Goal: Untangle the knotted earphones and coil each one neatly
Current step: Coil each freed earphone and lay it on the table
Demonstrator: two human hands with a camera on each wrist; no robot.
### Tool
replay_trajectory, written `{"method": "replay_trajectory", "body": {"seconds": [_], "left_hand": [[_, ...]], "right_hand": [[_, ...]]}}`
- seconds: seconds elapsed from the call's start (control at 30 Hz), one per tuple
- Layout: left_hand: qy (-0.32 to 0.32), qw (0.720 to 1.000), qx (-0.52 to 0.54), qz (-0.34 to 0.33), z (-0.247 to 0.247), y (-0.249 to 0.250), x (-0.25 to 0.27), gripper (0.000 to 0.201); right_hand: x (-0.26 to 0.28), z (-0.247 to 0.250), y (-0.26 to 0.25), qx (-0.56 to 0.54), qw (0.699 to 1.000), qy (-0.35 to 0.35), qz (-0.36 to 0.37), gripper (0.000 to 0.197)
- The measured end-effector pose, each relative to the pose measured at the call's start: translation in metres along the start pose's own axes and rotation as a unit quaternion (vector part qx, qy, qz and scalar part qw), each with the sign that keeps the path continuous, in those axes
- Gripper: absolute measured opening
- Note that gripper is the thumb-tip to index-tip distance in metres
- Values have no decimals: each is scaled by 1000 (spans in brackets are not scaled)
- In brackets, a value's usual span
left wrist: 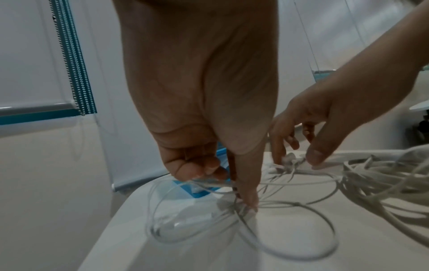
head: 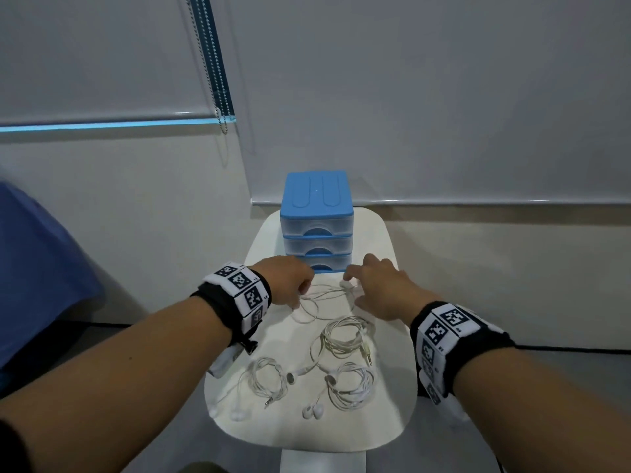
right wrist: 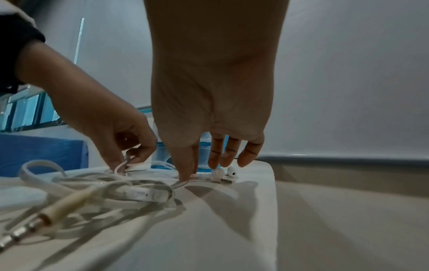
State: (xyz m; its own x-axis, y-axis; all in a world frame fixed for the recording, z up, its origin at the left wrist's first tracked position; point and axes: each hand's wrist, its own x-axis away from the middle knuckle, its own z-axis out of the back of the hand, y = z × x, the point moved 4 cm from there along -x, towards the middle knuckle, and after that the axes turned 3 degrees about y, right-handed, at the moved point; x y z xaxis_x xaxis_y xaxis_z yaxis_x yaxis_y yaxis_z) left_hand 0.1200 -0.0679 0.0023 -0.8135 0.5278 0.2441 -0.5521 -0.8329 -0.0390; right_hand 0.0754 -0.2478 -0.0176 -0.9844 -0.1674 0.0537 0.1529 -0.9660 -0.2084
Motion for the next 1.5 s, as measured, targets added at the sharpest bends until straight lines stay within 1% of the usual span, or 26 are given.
{"method": "replay_trajectory", "body": {"seconds": [0.07,0.13,0.23,0.3,0.37,0.43,0.53,0.6,0.67,0.73,0.8,0.87,0.93,1.03,1.07,1.1,1.13,1.17,1.23,1.27,1.3,1.33,1.37,1.43,1.47,1.5], "left_hand": [[7,1000,-6,-15,1,-3,-3,15],[19,999,-7,-34,7,-6,-2,12],[48,997,13,-54,27,-13,6,14],[99,991,60,-62,49,-20,17,16],[178,974,124,-66,74,-28,29,18],[256,947,186,-57,99,-34,44,16],[350,892,282,-42,131,-38,66,15],[397,852,340,-31,148,-39,79,15],[435,810,392,-28,164,-38,92,17],[464,770,437,-34,178,-34,107,20],[475,736,481,-41,189,-26,124,20],[472,712,517,-58,195,-14,138,20],[463,693,547,-78,194,2,151,21],[442,663,594,-111,186,30,169,23],[430,661,602,-125,182,41,177,23],[416,665,604,-139,177,52,183,22],[403,673,601,-152,172,63,190,22],[393,683,594,-164,167,73,195,21],[380,699,578,-181,156,93,203,19],[374,705,573,-187,151,101,205,18],[369,710,569,-189,145,107,206,18],[365,716,565,-188,140,112,206,18],[362,722,560,-184,136,115,205,18],[358,734,551,-169,127,119,204,19],[356,739,549,-159,123,119,203,19],[356,744,545,-149,119,117,203,19]], "right_hand": [[-4,0,-3,2,1000,12,7,32],[-6,-1,-4,43,999,11,7,19],[-7,2,0,58,998,13,-12,21],[-8,12,4,15,999,32,-35,21],[-10,27,9,-65,993,83,-49,16],[-8,46,15,-186,969,155,-44,15],[3,76,25,-371,895,245,-45,13],[14,93,30,-448,846,287,-45,14],[25,106,37,-495,810,309,-55,17],[40,112,45,-519,787,325,-75,20],[56,110,55,-546,761,333,-109,19],[71,102,62,-554,749,336,-136,17],[85,89,61,-556,754,313,-155,10],[108,61,54,-571,764,233,-188,9],[117,50,51,-588,760,193,-197,6],[126,37,49,-592,766,147,-205,4],[136,27,46,-581,781,96,-208,11],[145,20,43,-548,811,38,-202,17],[162,12,30,-470,867,-74,-147,24],[168,15,22,-455,878,-99,-110,25],[173,22,15,-469,874,-99,-76,24],[177,32,6,-505,858,-86,-45,27],[182,46,-2,-551,831,-75,-8,35],[193,74,-23,-636,763,-86,80,50],[201,87,-36,-652,739,-103,130,51],[206,97,-48,-647,734,-115,171,47]]}}
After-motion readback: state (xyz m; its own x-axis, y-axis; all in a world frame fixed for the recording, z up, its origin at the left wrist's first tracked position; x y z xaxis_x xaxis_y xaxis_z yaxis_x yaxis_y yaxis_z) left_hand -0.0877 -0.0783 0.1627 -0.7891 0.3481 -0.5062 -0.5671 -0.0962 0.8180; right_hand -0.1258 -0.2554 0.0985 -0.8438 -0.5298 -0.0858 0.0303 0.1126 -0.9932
